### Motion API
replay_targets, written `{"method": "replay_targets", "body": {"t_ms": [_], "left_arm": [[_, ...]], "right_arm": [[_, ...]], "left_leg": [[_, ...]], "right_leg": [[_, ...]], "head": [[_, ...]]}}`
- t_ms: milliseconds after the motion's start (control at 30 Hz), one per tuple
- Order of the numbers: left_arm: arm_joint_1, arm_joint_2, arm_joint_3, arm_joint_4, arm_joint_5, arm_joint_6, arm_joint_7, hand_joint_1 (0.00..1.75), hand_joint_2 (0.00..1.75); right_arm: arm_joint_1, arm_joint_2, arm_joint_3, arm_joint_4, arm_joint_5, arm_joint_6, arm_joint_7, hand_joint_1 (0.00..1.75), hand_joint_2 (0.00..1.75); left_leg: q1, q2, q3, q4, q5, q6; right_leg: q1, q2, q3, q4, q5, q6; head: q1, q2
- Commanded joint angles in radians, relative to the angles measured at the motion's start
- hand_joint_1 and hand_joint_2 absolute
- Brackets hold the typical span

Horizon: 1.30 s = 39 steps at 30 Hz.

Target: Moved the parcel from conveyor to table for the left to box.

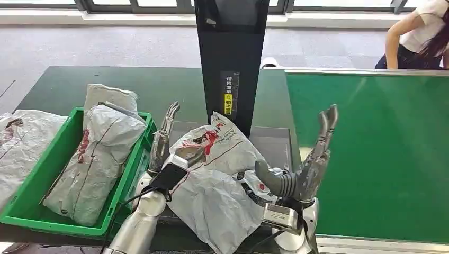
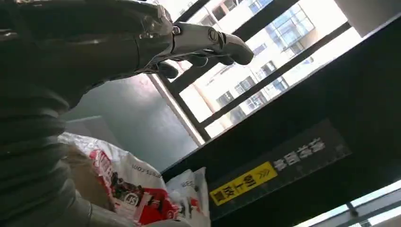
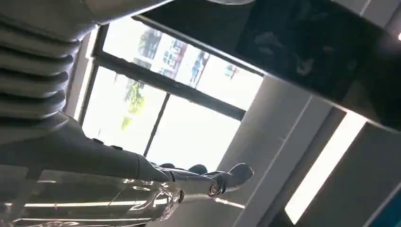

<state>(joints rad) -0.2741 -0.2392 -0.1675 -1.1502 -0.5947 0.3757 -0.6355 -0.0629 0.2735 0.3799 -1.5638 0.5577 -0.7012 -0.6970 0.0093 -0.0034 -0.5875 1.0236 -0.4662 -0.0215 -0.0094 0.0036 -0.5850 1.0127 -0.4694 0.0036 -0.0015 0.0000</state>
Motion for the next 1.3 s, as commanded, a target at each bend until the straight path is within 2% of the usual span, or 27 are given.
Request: {"method": "replay_targets", "body": {"t_ms": [33,133,267,1300], "left_arm": [[-0.099,0.001,0.031,0.229,-0.030,0.017,0.004,0.00,1.75],[-0.125,-0.016,0.034,0.316,-0.072,0.012,0.011,0.00,1.75],[-0.140,-0.018,0.012,0.405,-0.142,0.028,0.042,0.00,1.75],[-0.140,-0.018,0.012,0.405,-0.142,0.028,0.042,0.00,1.75]], "right_arm": [[0.068,0.011,-0.088,-0.148,0.016,0.003,-0.001,0.00,1.75],[0.095,0.026,-0.110,-0.230,0.045,0.003,-0.001,0.00,1.75],[0.105,0.021,-0.112,-0.246,0.040,0.003,-0.001,0.00,1.75],[0.105,0.021,-0.112,-0.246,0.040,0.003,-0.001,0.00,1.75]], "left_leg": [[0.000,-0.002,0.002,-0.002,0.001,0.000],[0.000,-0.004,0.003,-0.004,0.002,0.001],[-0.001,-0.003,0.002,-0.001,0.001,0.001],[0.000,-0.001,0.001,-0.001,0.000,0.000]], "right_leg": [[0.000,-0.003,0.002,-0.002,0.000,0.000],[0.000,-0.005,0.005,-0.004,0.000,0.000],[-0.001,-0.003,0.003,-0.001,-0.001,0.000],[0.000,-0.001,0.002,-0.001,0.000,0.000]], "head": [[0.000,0.000],[0.000,0.000],[0.000,0.000],[0.000,0.000]]}}
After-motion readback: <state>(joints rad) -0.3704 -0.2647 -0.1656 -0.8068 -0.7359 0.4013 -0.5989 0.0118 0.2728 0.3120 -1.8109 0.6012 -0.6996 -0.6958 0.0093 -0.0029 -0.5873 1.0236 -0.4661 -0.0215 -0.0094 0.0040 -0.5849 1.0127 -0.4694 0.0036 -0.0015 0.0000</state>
